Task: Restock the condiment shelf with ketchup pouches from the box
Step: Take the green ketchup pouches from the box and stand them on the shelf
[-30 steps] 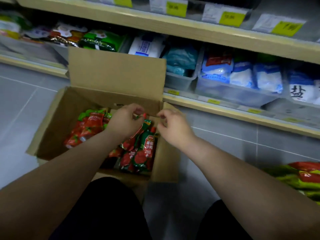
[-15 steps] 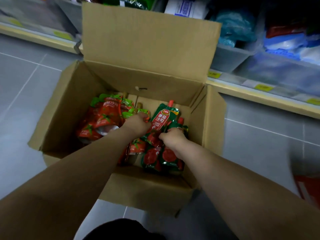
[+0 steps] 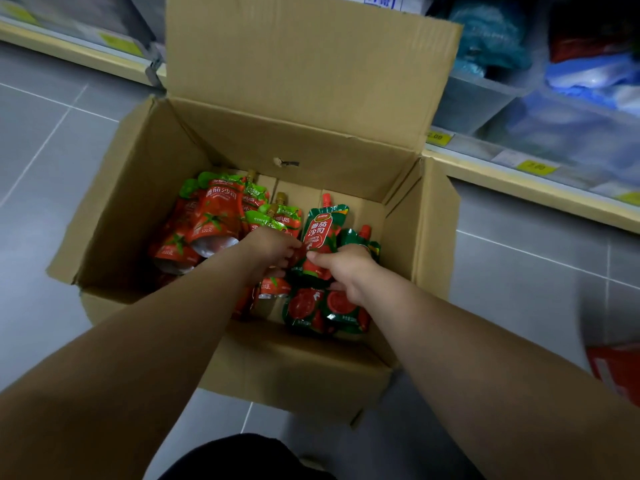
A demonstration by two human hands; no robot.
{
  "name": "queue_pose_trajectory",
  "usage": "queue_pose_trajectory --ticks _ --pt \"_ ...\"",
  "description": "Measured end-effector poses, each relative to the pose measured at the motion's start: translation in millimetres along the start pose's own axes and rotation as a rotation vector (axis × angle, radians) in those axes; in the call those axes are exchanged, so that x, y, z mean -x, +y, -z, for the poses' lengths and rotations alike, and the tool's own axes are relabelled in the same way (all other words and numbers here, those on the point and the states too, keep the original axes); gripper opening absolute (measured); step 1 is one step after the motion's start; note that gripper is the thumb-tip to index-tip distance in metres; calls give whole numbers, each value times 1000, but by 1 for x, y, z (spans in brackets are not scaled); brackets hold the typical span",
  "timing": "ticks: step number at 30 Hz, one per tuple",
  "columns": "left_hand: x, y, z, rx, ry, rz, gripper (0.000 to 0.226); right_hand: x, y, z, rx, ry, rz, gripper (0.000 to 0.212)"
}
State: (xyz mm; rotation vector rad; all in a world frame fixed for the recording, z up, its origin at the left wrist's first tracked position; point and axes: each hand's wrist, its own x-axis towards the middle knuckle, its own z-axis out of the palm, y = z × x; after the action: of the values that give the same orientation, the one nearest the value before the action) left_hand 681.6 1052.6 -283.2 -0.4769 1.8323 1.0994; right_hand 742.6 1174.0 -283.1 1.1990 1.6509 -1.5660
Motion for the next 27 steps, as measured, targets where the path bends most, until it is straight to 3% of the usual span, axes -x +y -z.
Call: queue_pose_trajectory --ticks 3,5,10,15,17,20,27 --pt "10 -2 5 31 -50 -22 20 6 -5 3 27 17 20 60" --pt "20 -1 7 65 -28 -51 10 14 -9 9 12 8 12 61" --pt "56 13 4 144 15 -76 39 51 -28 41 -43 -80 48 48" --pt "99 45 -8 198 -104 -132 28 93 -46 80 -77 -166 158 45" --pt "117 62 -15 212 -126 -190 32 110 -52 102 -85 -172 215 53" --pt "142 87 -33 217 -112 -313 44 133 -59 132 -137 -137 324 56" --pt "186 158 -95 149 -15 -660 29 174 -75 207 -274 98 637 59"
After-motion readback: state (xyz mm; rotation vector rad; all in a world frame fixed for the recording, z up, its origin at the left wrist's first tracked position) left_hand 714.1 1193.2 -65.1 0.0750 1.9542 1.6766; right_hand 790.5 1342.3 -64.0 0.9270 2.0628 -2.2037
